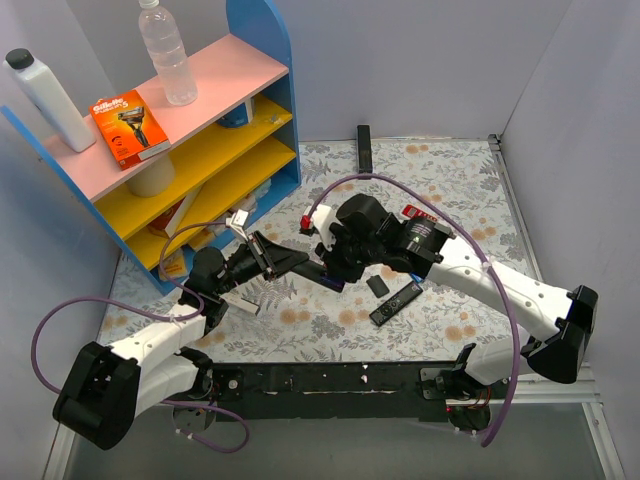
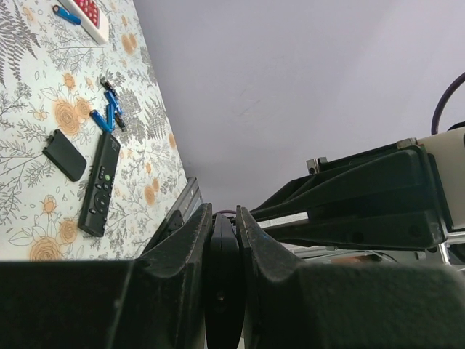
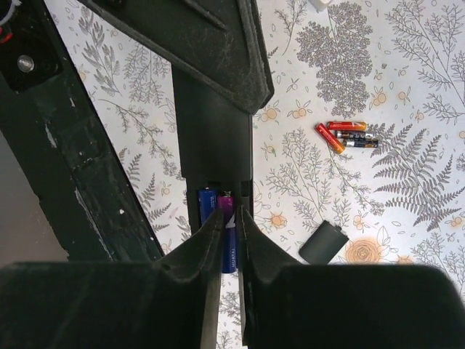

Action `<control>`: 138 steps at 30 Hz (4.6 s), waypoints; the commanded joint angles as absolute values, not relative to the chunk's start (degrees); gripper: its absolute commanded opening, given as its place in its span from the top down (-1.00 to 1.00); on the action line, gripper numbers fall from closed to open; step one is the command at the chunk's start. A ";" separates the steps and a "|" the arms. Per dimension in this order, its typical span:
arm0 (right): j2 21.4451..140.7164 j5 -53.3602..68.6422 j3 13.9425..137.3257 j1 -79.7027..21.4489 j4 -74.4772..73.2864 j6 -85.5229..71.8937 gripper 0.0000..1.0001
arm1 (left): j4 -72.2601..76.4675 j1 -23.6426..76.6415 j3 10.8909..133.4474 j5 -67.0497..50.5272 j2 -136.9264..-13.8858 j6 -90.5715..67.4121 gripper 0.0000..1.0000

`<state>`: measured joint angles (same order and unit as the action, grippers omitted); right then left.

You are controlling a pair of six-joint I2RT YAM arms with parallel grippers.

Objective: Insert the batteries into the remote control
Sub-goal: Load the battery into the remote control.

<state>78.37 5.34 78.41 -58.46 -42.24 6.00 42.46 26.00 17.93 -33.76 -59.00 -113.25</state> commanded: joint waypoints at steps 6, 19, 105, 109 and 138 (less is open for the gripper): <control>75.68 4.05 83.59 -58.36 -48.95 5.71 0.34 | 42.45 26.28 17.58 -33.31 -56.95 -119.18 1.00; 73.74 4.13 79.54 -58.27 -52.12 4.75 0.30 | 41.66 26.28 17.58 -32.96 -56.78 -119.27 1.00; 77.26 19.68 71.38 -48.43 -37.71 2.37 0.09 | 65.82 26.46 16.96 -42.62 -59.50 -119.35 1.00; 76.20 24.33 68.39 -47.03 -34.82 1.85 0.13 | 69.08 26.46 17.75 -44.82 -60.99 -120.32 1.00; 79.98 38.32 69.26 -43.68 -27.60 -1.67 0.31 | 58.13 26.54 20.30 -46.32 -58.89 -114.62 1.00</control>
<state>78.28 42.46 67.07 -44.25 -37.15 -0.99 62.74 24.91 15.88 -45.10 -63.22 -108.90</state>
